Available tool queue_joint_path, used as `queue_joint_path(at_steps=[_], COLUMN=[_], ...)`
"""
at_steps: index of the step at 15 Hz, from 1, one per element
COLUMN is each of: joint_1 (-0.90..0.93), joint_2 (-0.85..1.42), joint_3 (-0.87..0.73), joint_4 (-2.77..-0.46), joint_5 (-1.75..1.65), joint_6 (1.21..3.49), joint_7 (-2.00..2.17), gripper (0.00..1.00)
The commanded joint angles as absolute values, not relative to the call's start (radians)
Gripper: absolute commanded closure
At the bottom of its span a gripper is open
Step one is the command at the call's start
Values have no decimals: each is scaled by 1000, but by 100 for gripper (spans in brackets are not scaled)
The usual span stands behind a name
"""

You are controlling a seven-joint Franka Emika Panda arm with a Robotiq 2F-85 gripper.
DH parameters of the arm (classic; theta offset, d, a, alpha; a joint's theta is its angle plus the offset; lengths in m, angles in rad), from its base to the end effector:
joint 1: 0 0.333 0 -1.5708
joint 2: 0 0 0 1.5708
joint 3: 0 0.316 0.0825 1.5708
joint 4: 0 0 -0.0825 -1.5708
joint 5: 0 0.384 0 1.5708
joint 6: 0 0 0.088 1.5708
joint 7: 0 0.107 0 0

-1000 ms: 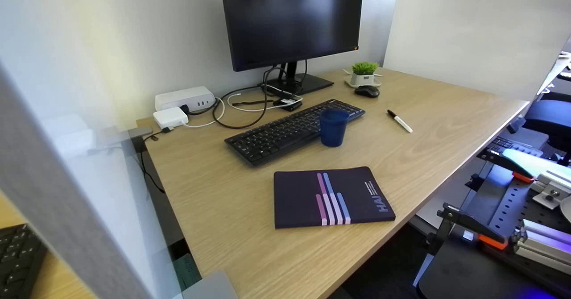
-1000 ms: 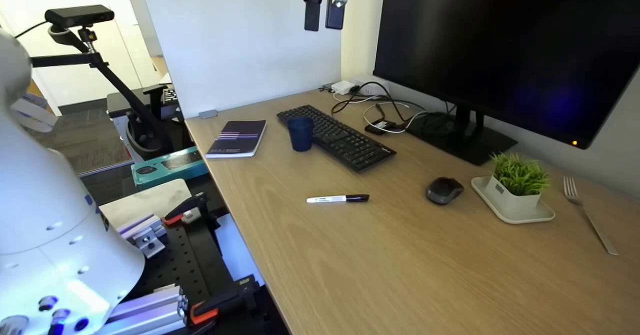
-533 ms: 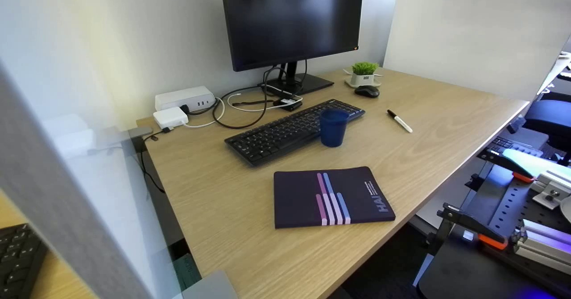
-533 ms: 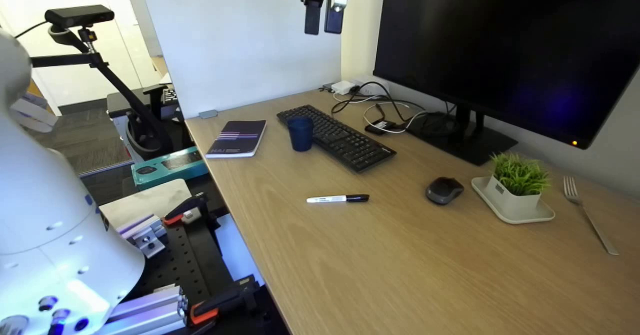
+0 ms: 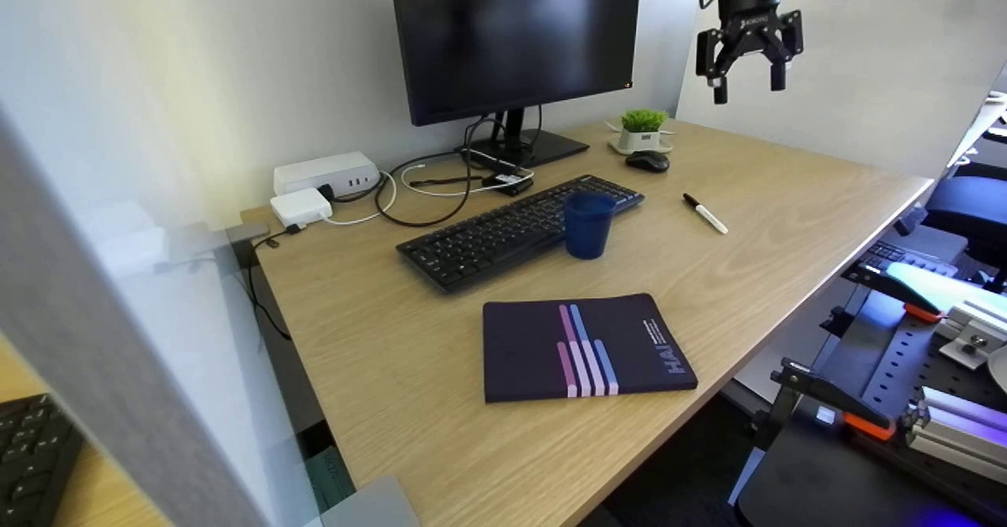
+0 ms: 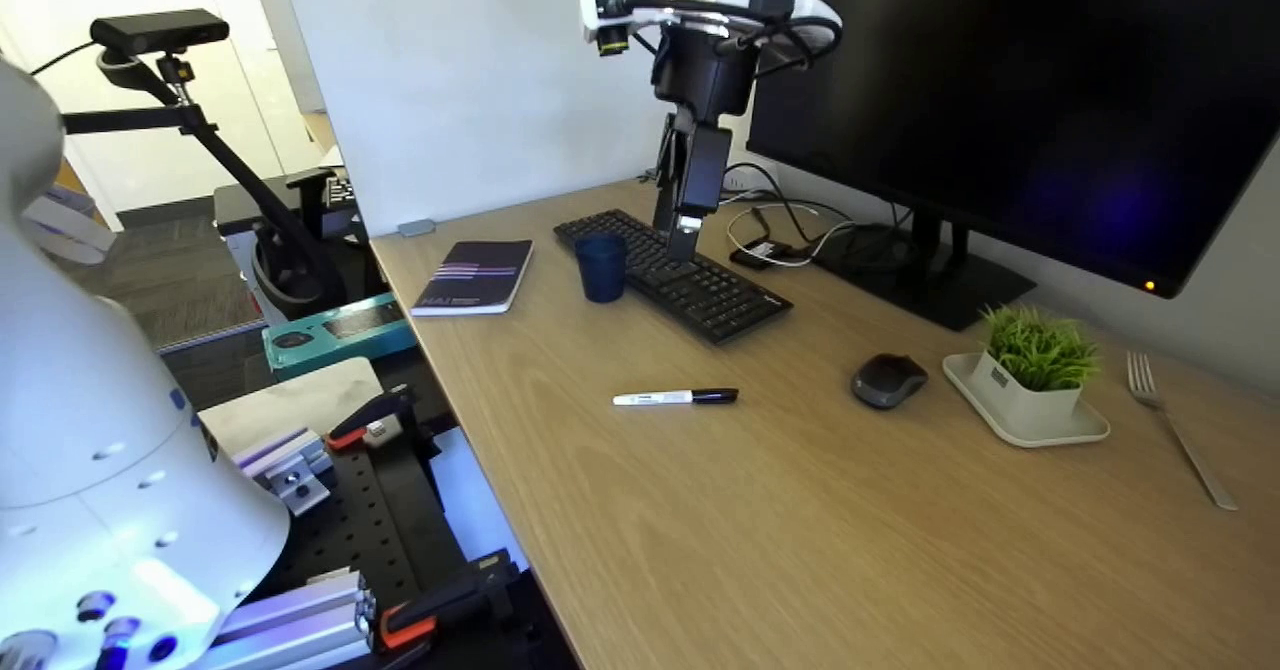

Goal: Put the marker in the cup

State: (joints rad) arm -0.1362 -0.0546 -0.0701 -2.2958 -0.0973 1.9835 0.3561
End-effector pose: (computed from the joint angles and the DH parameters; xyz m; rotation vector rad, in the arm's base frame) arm 0.4640 -0.1033 0.3533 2.9210 -0.7633 -0.3809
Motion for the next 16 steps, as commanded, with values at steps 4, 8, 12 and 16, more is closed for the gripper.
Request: queue_joint_path(at_steps=[4,8,12,16], joint_1=[-128,-125,-109,-85], joint_2=[-14,2,36,59], joint_3=[-88,-89,-83,-80], joint_4=[-2346,-2421,-2494,-2540], joint_5=[-14,34,60,61], joint_6=[2188,2302,2412,2529], joint_7=[406,413,423,428], gripper=[0,0,0,0])
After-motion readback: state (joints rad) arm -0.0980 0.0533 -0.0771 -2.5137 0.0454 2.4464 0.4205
